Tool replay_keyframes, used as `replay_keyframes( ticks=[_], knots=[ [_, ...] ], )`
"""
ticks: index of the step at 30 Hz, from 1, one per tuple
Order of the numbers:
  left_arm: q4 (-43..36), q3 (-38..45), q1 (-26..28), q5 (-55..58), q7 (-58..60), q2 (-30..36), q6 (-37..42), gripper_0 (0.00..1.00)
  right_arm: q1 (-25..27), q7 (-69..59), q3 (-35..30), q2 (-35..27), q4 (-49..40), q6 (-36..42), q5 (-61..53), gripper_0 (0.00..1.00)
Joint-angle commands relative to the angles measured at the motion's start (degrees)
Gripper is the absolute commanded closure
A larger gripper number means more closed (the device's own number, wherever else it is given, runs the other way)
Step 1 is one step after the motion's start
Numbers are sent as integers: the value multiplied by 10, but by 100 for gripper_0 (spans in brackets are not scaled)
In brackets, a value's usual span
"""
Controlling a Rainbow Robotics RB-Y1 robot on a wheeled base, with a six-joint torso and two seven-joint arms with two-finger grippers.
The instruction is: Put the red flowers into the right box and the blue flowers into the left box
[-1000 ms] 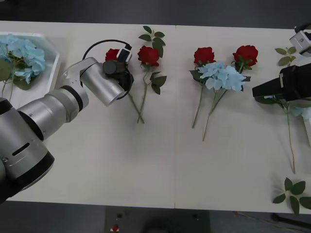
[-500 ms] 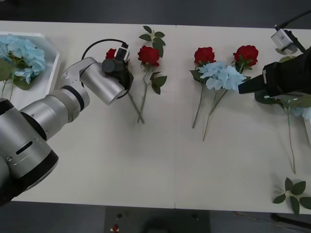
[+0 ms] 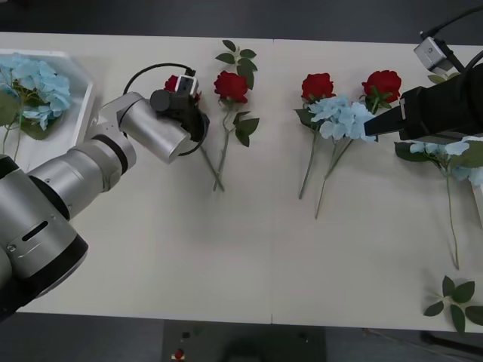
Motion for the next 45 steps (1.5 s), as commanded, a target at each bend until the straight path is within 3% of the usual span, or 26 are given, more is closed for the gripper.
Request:
replay_keyframes(
  ticks=[1, 6, 8, 10, 29, 45],
  knots=[
    [3, -10, 33, 31, 27, -6, -16, 25, -13, 6, -9, -2, -2, -1, 2, 11],
    [3, -10, 37, 31, 28, -6, -28, 26, -13, 4, -9, 1, -2, -1, 3, 10],
    [3, -10, 38, 24, 27, -6, -28, 45, -13, 6, -8, 1, -2, 0, 3, 10],
    [3, -10, 39, 13, 27, -6, -28, 100, -13, 6, -9, 1, -2, 1, 1, 10],
    [-3, -10, 40, -19, 19, 1, -26, 100, -13, 3, -9, 1, -2, 4, 8, 10],
    [-218, -10, 42, 108, -1, 141, 155, 100, -14, 1, -9, 0, -1, 3, 7, 10]
  ],
)
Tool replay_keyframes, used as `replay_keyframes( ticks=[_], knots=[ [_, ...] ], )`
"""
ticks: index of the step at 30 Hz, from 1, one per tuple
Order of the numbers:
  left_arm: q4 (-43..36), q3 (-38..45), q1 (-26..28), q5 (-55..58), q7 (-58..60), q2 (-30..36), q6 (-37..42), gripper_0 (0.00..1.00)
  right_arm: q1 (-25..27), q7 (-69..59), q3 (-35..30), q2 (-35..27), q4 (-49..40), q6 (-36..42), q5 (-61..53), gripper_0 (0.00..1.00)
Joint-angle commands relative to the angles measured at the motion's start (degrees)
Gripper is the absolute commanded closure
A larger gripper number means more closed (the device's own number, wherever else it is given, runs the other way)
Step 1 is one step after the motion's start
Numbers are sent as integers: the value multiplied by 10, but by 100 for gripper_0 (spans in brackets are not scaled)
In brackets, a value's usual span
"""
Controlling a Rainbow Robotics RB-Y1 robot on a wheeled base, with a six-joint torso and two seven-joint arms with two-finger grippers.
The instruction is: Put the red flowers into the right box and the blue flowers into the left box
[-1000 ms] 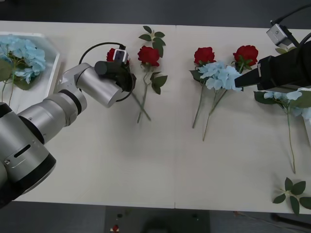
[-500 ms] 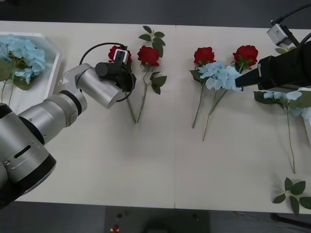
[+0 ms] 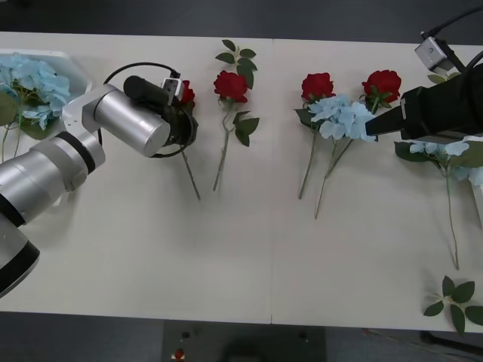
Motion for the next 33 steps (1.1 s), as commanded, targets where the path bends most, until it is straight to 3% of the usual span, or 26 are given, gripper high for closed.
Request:
replay_keyframes(
  ticks=[1, 6, 10, 11, 12, 13, 14, 26, 33],
  knots=[
    [-50, -5, -2, 27, -2, 48, 40, 100, -14, 1, -9, 0, -2, 3, -2, 10],
    [-104, -4, 3, 38, -4, 89, 92, 100, -16, 1, -10, 0, -2, 1, -4, 10],
    [-119, -5, 27, 21, -6, 99, 84, 100, -22, -1, -12, 1, -2, -1, -16, 10],
    [-120, -5, 32, 14, -8, 101, 79, 78, -24, -2, -15, 0, -2, -1, -19, 10],
    [-120, -5, 37, 3, -11, 102, 75, 40, -25, -4, -16, 1, -2, -2, -24, 11],
    [-120, -5, 40, -5, -14, 103, 74, 8, -27, -4, -18, 0, -2, -2, -29, 11],
    [-120, -5, 42, -12, -24, 104, 74, 0, -28, -4, -21, 0, -2, -3, -34, 10],
    [-117, -4, 46, 2, -28, 106, 71, 0, -28, -6, -34, -1, -2, -3, -56, 10],
    [-58, -2, 44, 22, -22, 92, -42, 0, -28, -6, -34, 0, -3, -2, -56, 11]
  ],
)
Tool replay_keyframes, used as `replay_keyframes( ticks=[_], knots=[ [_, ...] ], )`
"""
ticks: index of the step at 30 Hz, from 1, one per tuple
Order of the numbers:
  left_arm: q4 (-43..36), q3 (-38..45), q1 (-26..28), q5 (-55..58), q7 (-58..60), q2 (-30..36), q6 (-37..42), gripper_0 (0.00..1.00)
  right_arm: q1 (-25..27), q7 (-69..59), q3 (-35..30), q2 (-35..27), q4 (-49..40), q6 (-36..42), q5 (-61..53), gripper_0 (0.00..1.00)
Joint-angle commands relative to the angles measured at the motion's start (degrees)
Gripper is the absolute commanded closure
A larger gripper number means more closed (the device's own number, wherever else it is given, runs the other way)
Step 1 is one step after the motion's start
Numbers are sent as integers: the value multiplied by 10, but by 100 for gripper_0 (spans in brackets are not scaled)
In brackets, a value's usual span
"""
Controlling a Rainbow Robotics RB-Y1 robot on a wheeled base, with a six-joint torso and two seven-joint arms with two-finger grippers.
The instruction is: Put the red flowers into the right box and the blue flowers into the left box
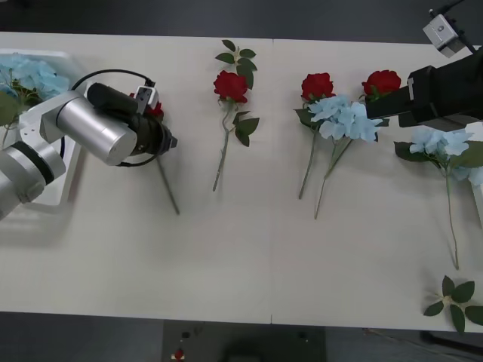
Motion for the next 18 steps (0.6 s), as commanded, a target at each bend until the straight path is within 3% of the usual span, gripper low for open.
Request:
replay_keyframes(
  ticks=[1, 9, 15, 16, 17, 18],
  knots=[
    [48, 6, -8, -5, -3, -8, -68, 0, -19, -7, -4, -1, -2, -2, -2, 10],
    [165, 6, -25, -68, 1, -56, -118, 0, -19, -6, -3, -1, 0, -2, 1, 10],
    [193, 6, -25, -81, 3, -72, -133, 0, -19, -5, -3, 0, 4, -1, 1, 10],
    [192, 6, -25, -81, 2, -72, -134, 8, -19, -4, -3, -1, 5, -1, 1, 10],
    [191, 6, -25, -83, 2, -72, -133, 60, -19, -4, -3, 0, 6, -1, 1, 10],
    [190, 6, -25, -83, 3, -72, -133, 100, -19, -4, -3, -1, 6, -1, 1, 10]
  ],
)
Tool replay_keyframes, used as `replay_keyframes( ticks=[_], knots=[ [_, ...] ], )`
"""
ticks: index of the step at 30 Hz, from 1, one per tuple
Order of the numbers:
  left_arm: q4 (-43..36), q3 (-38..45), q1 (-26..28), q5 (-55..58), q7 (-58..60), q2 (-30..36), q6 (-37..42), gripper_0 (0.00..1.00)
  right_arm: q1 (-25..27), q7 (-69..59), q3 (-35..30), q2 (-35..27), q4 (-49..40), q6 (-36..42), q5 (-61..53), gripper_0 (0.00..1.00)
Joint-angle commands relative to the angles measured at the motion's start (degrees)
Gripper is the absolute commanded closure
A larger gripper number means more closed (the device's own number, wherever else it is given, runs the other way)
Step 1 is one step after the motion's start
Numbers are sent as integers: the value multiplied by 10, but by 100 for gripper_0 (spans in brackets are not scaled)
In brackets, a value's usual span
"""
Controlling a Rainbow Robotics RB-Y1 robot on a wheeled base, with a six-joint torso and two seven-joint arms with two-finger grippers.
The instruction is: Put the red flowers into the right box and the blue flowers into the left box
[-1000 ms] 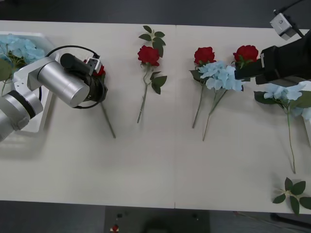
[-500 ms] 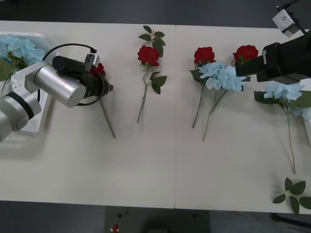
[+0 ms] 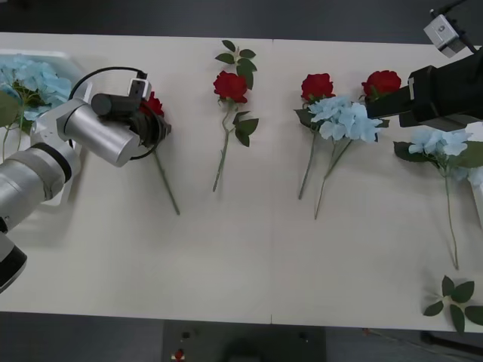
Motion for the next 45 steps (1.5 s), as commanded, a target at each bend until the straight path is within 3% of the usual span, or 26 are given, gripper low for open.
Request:
replay_keyframes(
  ticks=[1, 14, 19, 33, 42, 45],
  knots=[
    [6, -8, 9, -10, 1, -1, 4, 100, -18, -4, -3, -1, 2, -1, 1, 11],
    [0, -8, 9, -8, -5, -3, 9, 100, -18, -6, -1, 0, 5, -1, 3, 10],
    [-71, 10, -1, 19, -19, 21, 111, 100, -21, -6, -2, -1, 5, -1, 2, 10],
    [-300, 248, -1, 126, -158, 83, 443, 100, -94, -10, -7, -20, 44, -1, -111, 10],
    [-346, 418, 5, 279, -276, 62, 557, 100, -119, -3, -16, -32, 77, -2, -243, 11],
    [-350, 505, 24, 377, -319, 38, 600, 100, -118, -3, -9, -30, 87, -1, -282, 11]
  ],
)
